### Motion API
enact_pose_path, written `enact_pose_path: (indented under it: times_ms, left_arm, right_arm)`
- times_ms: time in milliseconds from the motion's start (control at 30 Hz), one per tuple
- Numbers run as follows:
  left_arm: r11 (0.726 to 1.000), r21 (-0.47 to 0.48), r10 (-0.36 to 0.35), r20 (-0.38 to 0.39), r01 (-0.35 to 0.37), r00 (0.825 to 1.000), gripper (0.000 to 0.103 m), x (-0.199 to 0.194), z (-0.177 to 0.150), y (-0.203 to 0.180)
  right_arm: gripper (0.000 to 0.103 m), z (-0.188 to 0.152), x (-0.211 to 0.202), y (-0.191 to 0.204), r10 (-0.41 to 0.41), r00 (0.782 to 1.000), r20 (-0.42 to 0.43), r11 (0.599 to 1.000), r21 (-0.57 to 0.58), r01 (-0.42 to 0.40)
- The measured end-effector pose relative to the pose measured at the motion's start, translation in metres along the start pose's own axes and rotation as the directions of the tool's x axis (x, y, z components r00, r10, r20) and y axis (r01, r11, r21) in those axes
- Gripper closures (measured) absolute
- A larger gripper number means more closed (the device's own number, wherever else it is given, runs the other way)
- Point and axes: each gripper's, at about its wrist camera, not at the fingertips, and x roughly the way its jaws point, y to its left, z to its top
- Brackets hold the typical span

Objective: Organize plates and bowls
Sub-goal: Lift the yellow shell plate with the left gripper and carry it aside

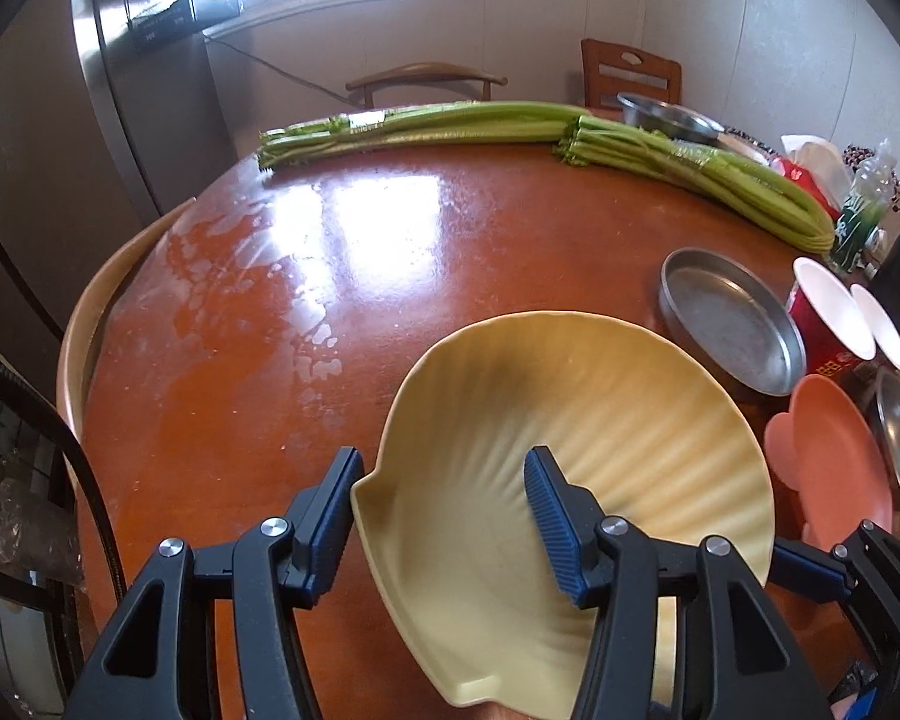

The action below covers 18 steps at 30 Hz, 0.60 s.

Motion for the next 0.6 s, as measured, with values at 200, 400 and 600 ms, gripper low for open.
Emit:
enact_pose_path:
  times_ms: [200,400,600]
  left_arm:
    - [0.999,0.012,0.031,-0.029,-0.031,0.999,0.047,0.018,0.002,0.000]
    - [0.999,0.012,0.048,-0.048,-0.048,0.998,0.047,0.032,0.004,0.003]
    - [0.998,0.007,0.062,-0.030,-0.061,0.998,0.047,0.038,0.006,0.004]
  right_arm:
    - [0.027,-0.001,0.012,0.000,0.002,1.000,-0.021,1.000,0.002,-0.002]
    - [0.027,0.000,0.027,0.000,0.012,0.998,-0.054,1.000,0.006,-0.012]
    - [0.027,-0.003,0.029,0.004,0.034,0.998,-0.057,0.999,-0.003,-0.035]
